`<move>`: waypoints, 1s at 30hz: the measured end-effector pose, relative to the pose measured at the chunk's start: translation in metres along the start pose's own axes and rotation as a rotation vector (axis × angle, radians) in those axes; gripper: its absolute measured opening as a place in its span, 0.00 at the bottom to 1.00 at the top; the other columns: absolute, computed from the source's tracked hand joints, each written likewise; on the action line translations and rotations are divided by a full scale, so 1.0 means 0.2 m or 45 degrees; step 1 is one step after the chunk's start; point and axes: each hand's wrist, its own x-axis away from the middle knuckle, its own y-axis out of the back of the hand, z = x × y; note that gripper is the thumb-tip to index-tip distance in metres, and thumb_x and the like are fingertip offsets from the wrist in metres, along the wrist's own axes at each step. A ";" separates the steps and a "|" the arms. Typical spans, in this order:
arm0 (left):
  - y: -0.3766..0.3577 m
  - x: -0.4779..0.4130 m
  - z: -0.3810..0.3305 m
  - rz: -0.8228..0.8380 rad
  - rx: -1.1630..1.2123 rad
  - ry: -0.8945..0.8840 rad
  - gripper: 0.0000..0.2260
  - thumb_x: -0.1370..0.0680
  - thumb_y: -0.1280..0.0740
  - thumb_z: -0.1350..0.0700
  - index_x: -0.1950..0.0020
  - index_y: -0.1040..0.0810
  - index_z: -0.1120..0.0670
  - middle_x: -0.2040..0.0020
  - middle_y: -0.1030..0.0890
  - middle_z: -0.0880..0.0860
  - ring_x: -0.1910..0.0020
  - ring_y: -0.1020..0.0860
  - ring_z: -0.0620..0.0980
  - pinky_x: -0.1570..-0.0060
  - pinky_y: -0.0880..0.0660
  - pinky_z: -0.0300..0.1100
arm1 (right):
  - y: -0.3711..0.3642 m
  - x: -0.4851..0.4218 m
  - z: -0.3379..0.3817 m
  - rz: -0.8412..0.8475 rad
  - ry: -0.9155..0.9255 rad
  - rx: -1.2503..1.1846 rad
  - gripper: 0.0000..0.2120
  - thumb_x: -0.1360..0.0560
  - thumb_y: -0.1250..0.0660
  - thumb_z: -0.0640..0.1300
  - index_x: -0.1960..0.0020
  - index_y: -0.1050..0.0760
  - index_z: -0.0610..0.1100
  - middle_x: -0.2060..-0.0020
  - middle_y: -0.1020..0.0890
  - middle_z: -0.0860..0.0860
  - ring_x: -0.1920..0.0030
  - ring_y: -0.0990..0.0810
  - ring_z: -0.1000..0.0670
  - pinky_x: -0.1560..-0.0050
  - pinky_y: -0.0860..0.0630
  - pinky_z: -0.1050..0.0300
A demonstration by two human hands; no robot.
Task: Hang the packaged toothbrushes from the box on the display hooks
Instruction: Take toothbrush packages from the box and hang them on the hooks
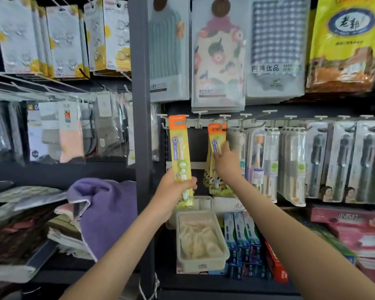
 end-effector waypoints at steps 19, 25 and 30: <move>0.06 0.02 0.04 0.114 -0.111 -0.036 0.14 0.23 0.31 0.61 0.40 0.27 0.53 0.58 0.18 0.50 0.59 0.18 0.43 0.58 0.25 0.37 | -0.10 0.03 0.01 -0.199 -0.096 -0.221 0.23 0.17 0.48 0.41 0.23 0.49 0.41 0.30 0.37 0.40 0.35 0.32 0.41 0.45 0.35 0.56; 0.08 0.02 0.05 0.127 -0.169 -0.039 0.14 0.24 0.31 0.60 0.40 0.27 0.54 0.59 0.18 0.51 0.60 0.19 0.40 0.62 0.26 0.33 | -0.09 0.05 -0.02 -0.116 -0.187 -0.188 0.29 0.20 0.44 0.33 0.23 0.52 0.38 0.27 0.42 0.36 0.31 0.34 0.38 0.36 0.34 0.51; 0.06 0.02 0.08 0.118 -0.178 -0.021 0.15 0.24 0.30 0.61 0.40 0.27 0.53 0.51 0.19 0.54 0.53 0.19 0.46 0.57 0.25 0.36 | -0.09 0.16 -0.03 -0.133 -0.085 -0.238 0.28 0.18 0.45 0.39 0.22 0.52 0.39 0.27 0.39 0.38 0.30 0.36 0.41 0.35 0.35 0.51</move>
